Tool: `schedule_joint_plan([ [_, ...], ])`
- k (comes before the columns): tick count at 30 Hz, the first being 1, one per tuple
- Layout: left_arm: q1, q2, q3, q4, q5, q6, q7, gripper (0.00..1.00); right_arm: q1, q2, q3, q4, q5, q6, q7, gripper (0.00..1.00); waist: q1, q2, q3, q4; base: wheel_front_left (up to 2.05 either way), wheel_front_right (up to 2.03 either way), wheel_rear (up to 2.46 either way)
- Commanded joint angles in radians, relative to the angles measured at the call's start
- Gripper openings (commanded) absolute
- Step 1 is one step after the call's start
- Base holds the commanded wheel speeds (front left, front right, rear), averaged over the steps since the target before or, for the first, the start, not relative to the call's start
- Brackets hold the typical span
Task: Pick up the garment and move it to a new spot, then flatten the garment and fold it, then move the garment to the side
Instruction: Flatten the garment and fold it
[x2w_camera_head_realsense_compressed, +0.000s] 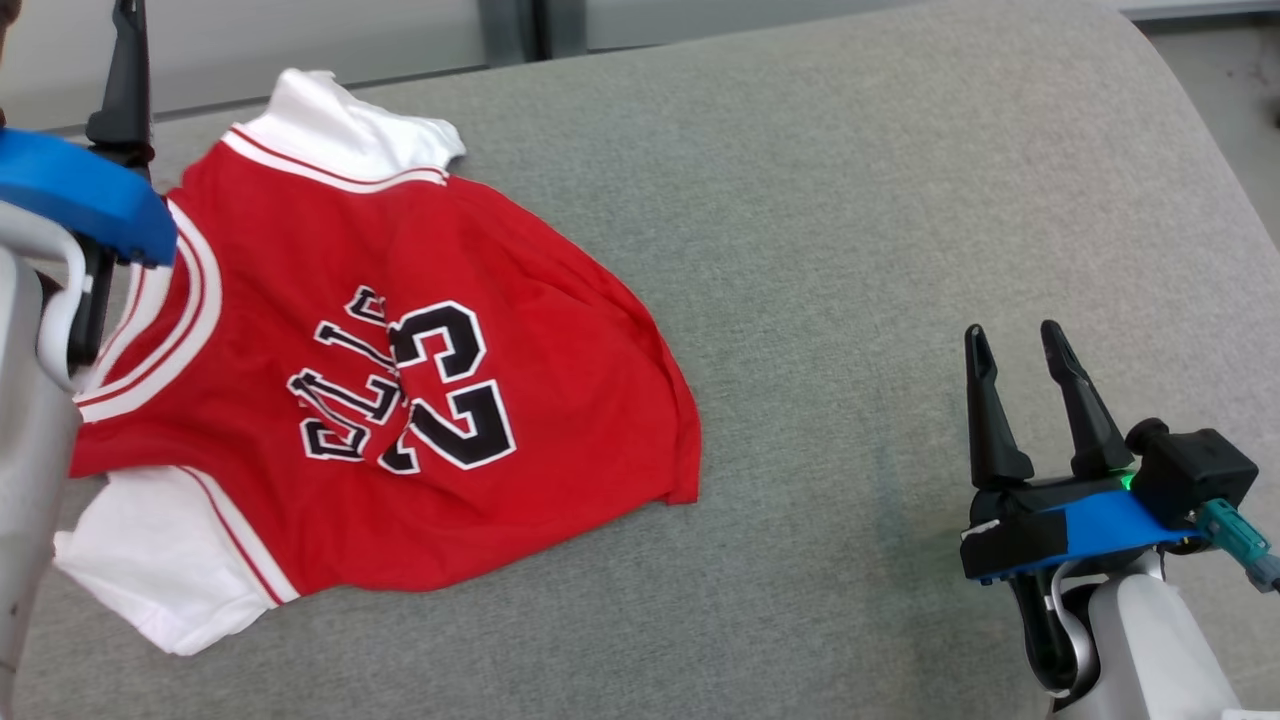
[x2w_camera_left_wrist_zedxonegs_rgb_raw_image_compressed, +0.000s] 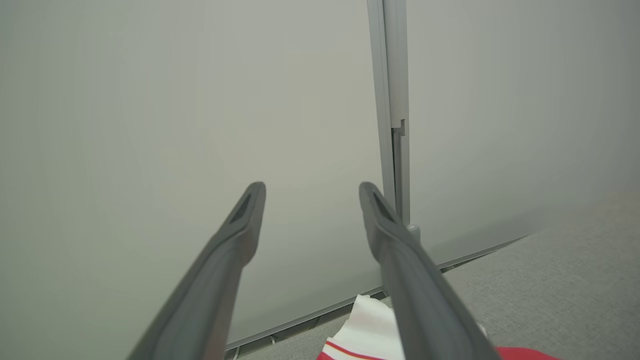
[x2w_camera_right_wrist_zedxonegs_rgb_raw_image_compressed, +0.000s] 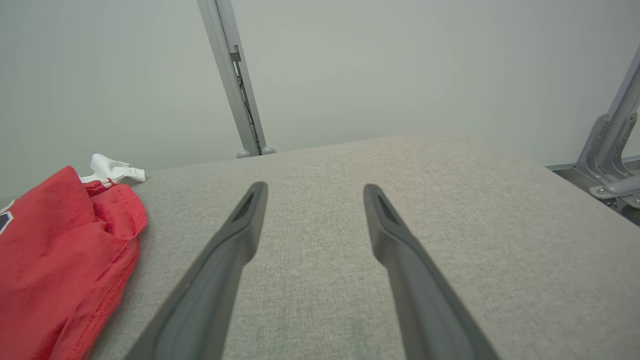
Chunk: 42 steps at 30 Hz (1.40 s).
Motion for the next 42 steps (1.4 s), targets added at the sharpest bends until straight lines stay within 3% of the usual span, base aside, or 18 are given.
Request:
schedule_joint_plan([
  [1,0.037,0.001,0.016,-0.029,0.007,0.010,-0.004,1.00,0.012,-0.005,0.000,0.001,-0.008,0.001,-0.004,1.00,0.0000,-0.0001,-0.007,0.008,0.00,0.00,0.00],
  [6,0.201,-0.005,0.100,-0.188,0.021,0.047,-0.003,1.00,0.022,-0.005,0.000,0.006,-0.019,0.001,-0.004,1.00,0.0000,-0.0001,-0.043,0.052,0.00,0.00,0.00],
  [12,0.450,-0.052,0.216,-0.395,0.060,0.099,-0.003,1.00,0.041,-0.005,0.002,0.017,-0.026,0.001,-0.004,1.00,0.0000,-0.0001,-0.081,0.104,0.00,0.00,0.00],
  [20,0.701,-0.128,0.316,-0.519,0.103,0.113,-0.004,1.00,0.059,-0.005,0.000,0.023,-0.035,0.001,-0.004,1.00,0.0000,-0.0001,-0.110,0.141,0.00,0.00,0.00],
  [31,0.768,-0.170,0.348,-0.446,0.143,0.072,-0.004,1.00,0.053,-0.005,0.007,0.030,-0.044,0.001,-0.004,1.00,0.0000,-0.0001,-0.121,0.162,0.00,0.00,0.00],
  [42,0.770,-0.194,0.335,-0.191,0.108,0.035,0.006,1.00,0.062,-0.005,0.014,0.030,-0.046,0.001,-0.004,1.00,0.0000,-0.0001,-0.112,0.146,0.00,0.00,0.00],
])
